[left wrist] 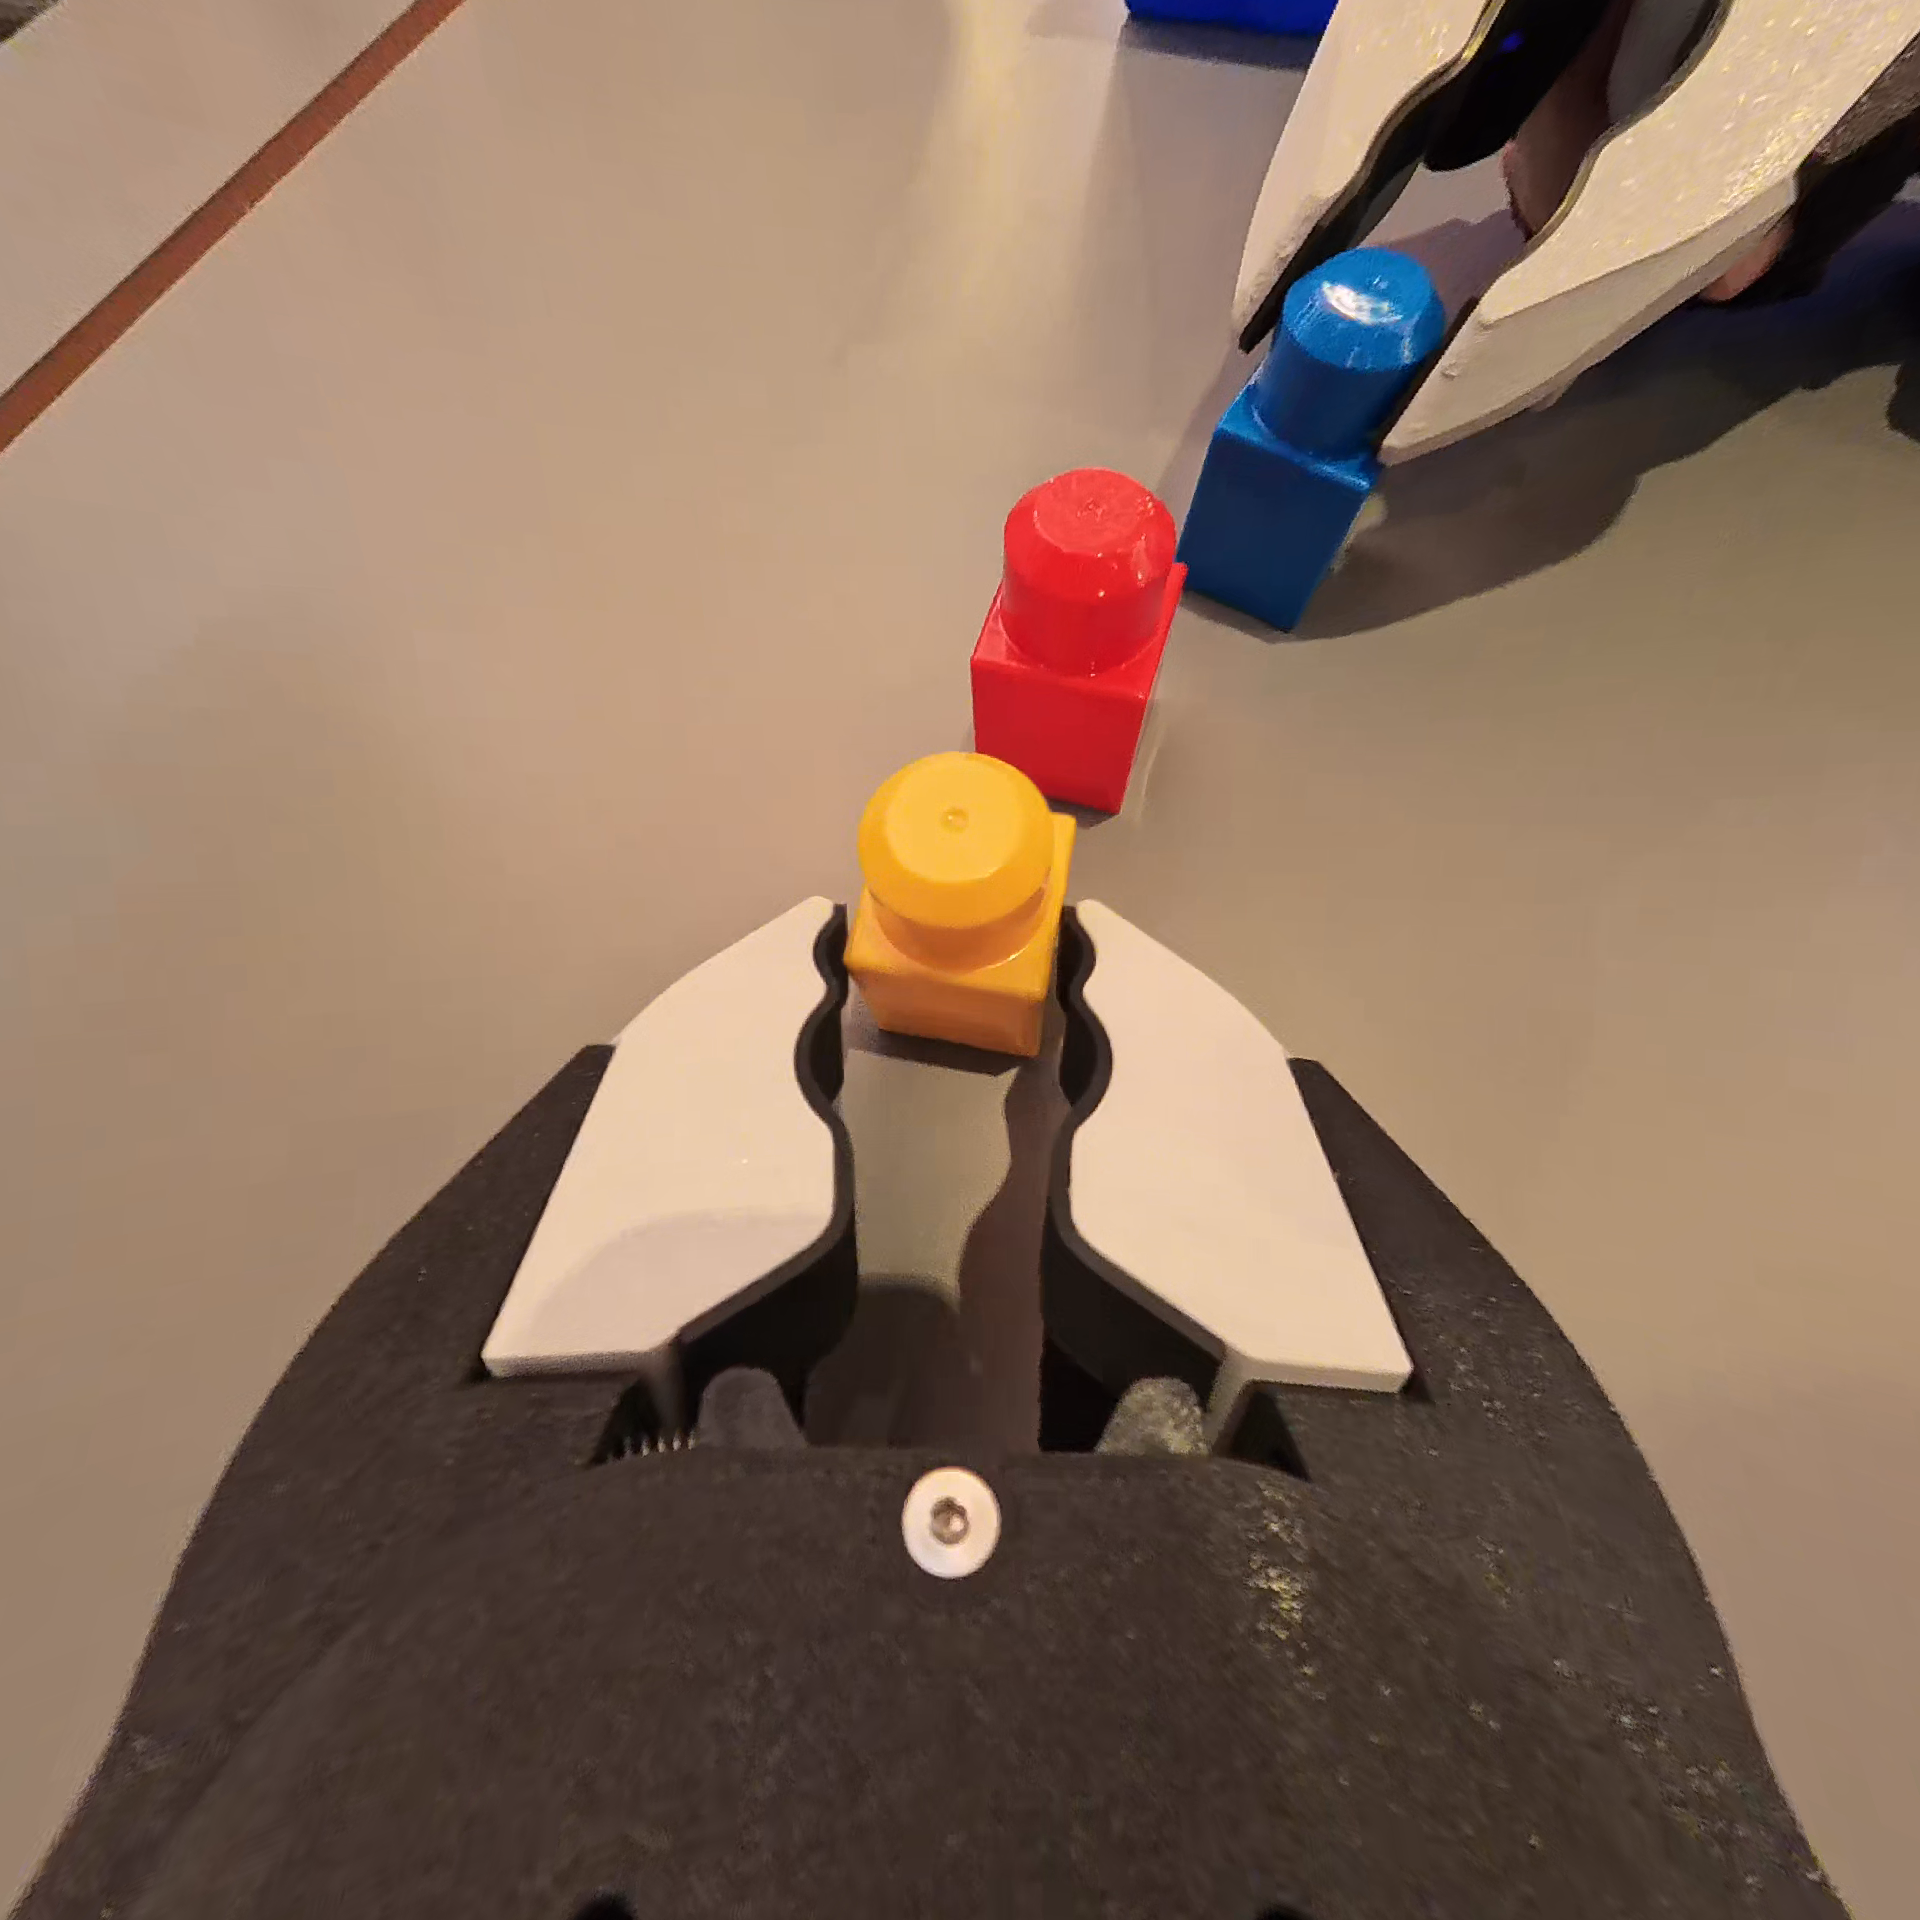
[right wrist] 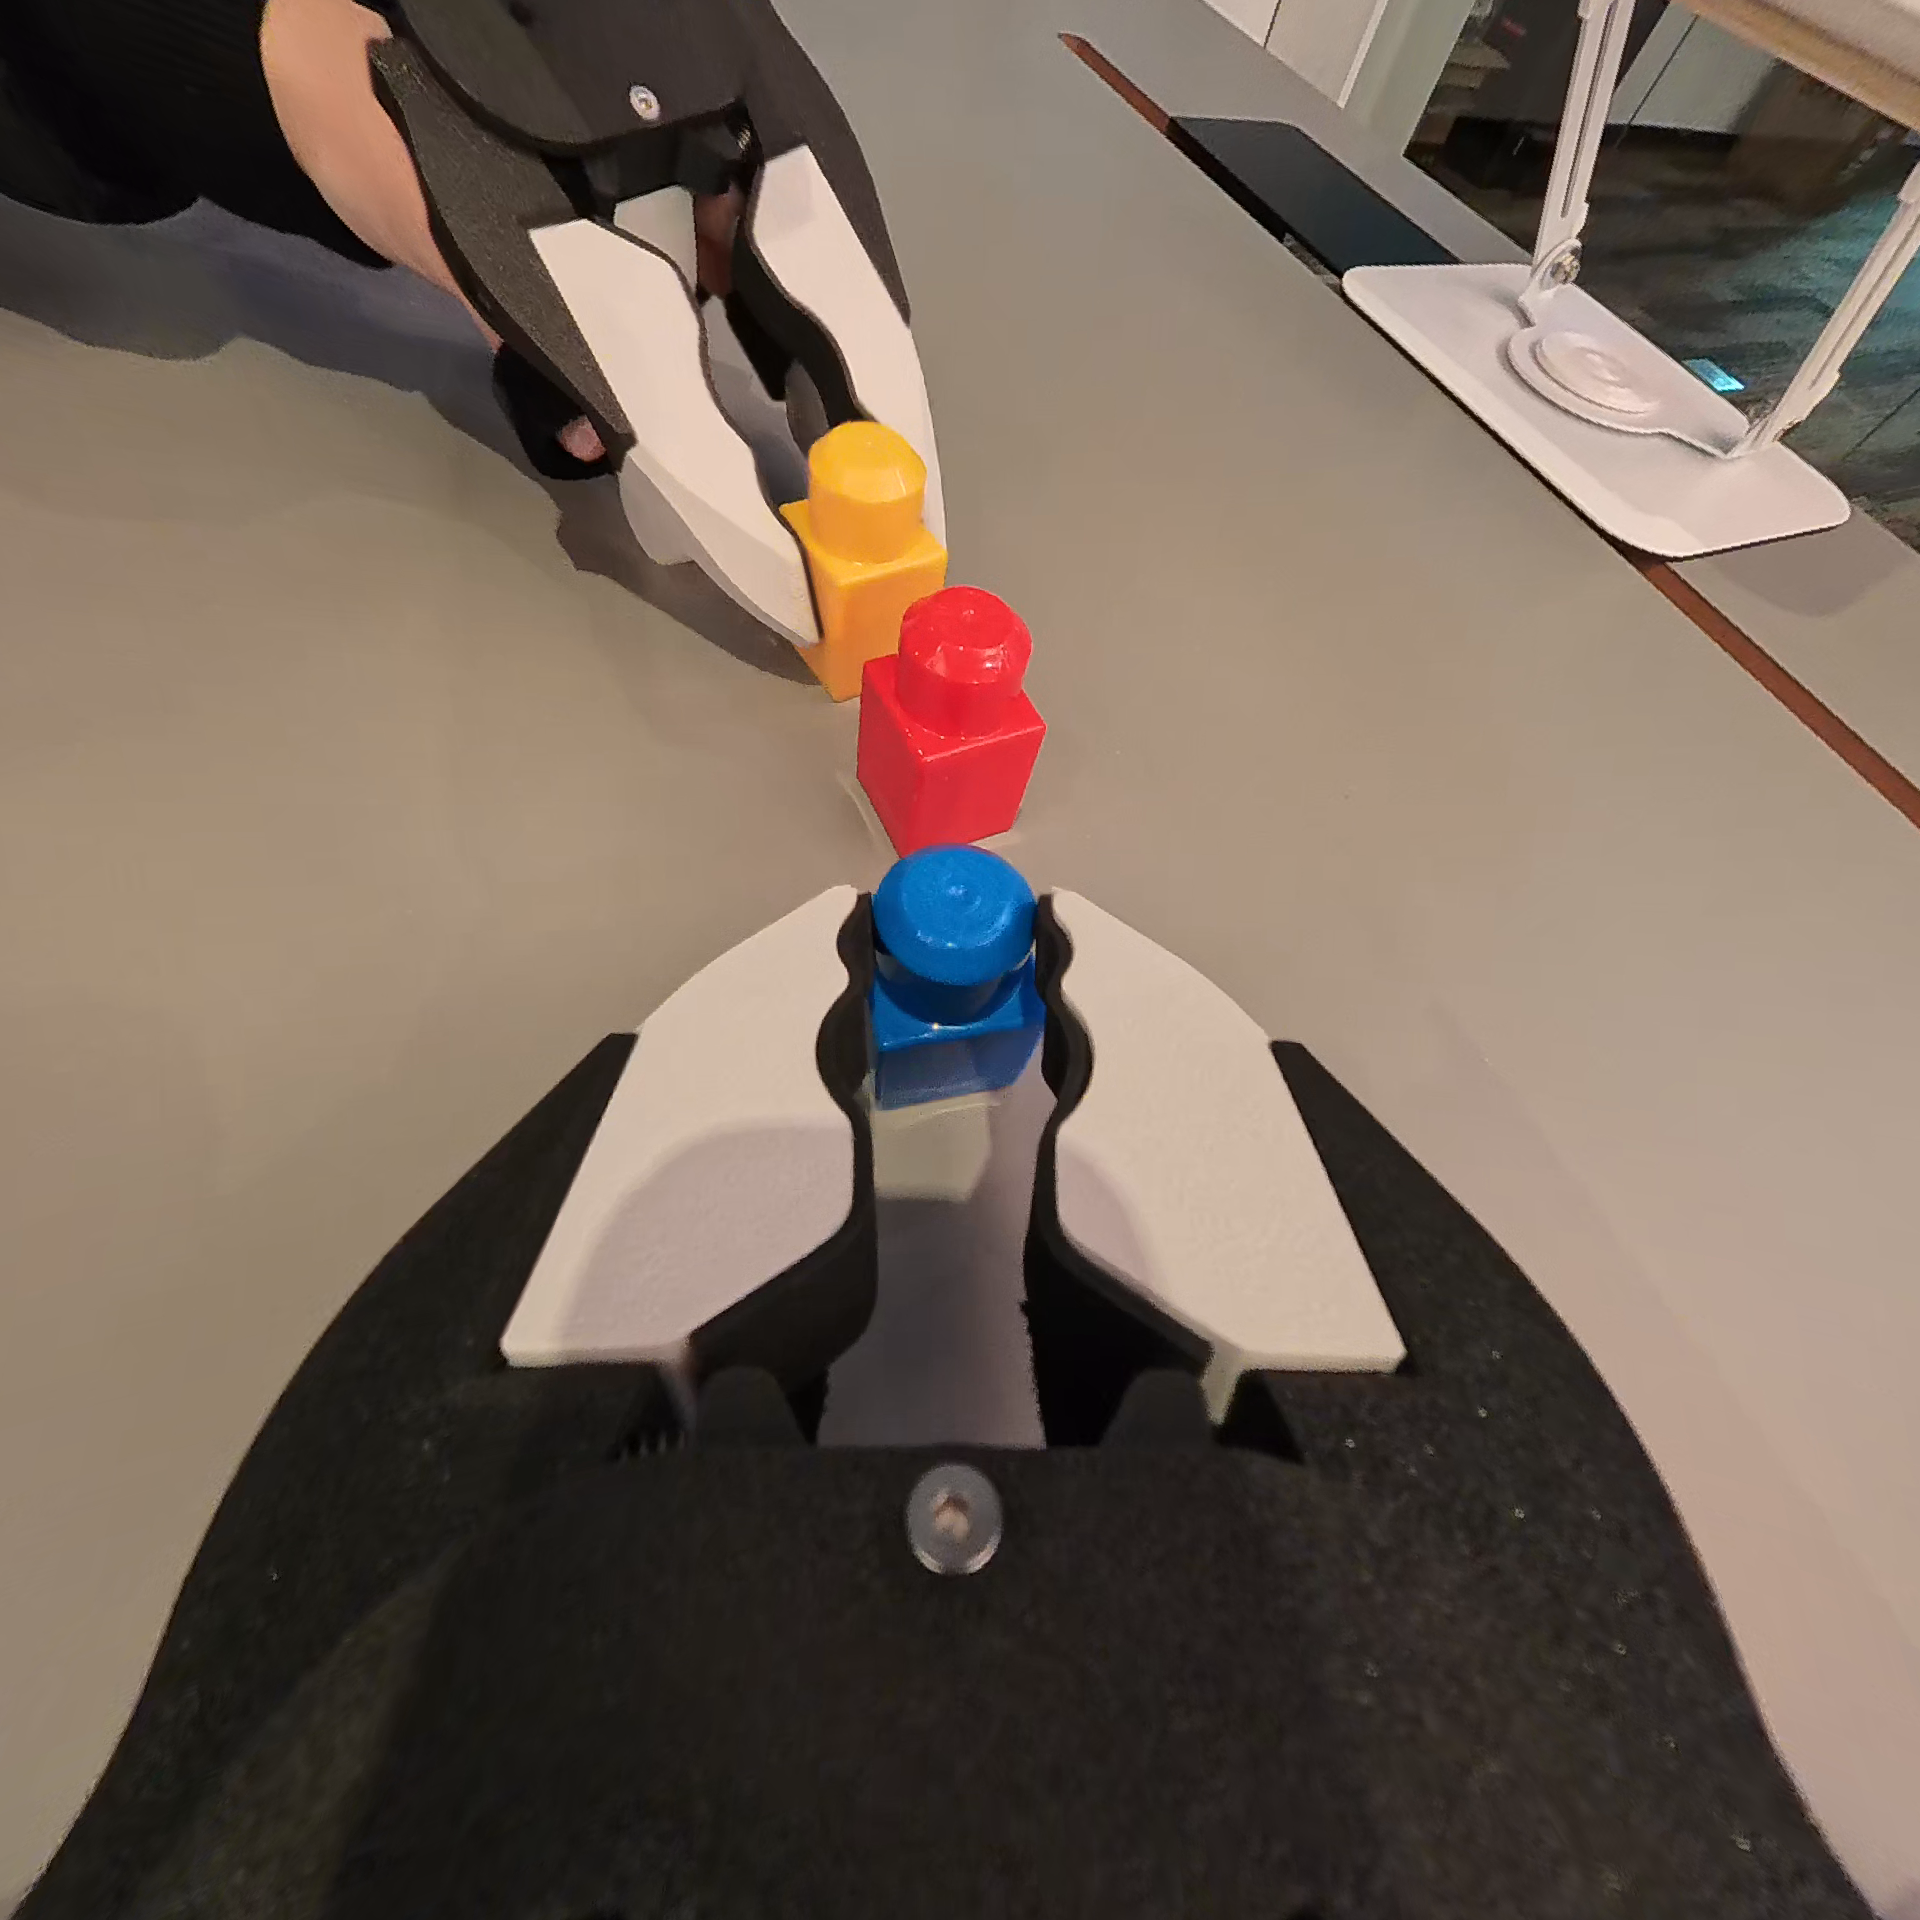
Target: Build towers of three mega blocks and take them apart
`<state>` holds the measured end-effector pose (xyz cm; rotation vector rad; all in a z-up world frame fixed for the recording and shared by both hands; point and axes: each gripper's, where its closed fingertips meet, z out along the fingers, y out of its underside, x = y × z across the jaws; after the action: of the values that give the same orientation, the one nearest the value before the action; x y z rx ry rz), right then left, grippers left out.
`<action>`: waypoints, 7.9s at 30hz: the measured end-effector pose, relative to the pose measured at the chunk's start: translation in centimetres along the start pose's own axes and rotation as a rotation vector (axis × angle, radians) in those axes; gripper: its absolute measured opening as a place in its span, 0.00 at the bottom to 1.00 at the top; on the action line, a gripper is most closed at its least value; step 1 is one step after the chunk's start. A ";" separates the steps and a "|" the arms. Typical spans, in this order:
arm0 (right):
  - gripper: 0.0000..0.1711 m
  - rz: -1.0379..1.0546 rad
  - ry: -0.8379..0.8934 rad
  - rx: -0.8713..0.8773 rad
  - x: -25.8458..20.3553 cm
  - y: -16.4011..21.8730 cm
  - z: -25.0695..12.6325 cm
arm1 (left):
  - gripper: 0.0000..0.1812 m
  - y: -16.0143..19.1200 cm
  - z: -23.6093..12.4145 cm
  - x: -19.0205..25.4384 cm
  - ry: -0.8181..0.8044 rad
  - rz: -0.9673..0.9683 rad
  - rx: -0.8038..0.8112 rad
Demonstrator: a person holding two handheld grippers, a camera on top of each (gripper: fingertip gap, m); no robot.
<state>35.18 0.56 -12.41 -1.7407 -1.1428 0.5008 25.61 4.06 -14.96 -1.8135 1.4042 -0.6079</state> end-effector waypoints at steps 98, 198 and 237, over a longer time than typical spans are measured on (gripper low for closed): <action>0.17 -0.096 -0.267 -0.164 -7.2 -17.7 10.0 | 0.20 0.1 -9.5 0.5 0.102 -0.016 0.146; 0.17 0.019 -0.356 0.191 -8.1 -21.8 7.3 | 0.20 -0.2 -11.2 2.0 0.186 0.035 0.213; 0.17 -0.070 -0.377 0.236 -9.8 -21.7 7.7 | 0.20 0.0 -10.8 3.7 0.274 0.057 0.200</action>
<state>14.53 -1.93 1.50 -1.4322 -1.3400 0.9107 18.56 -2.40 -8.68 -1.5711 1.5078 -0.9599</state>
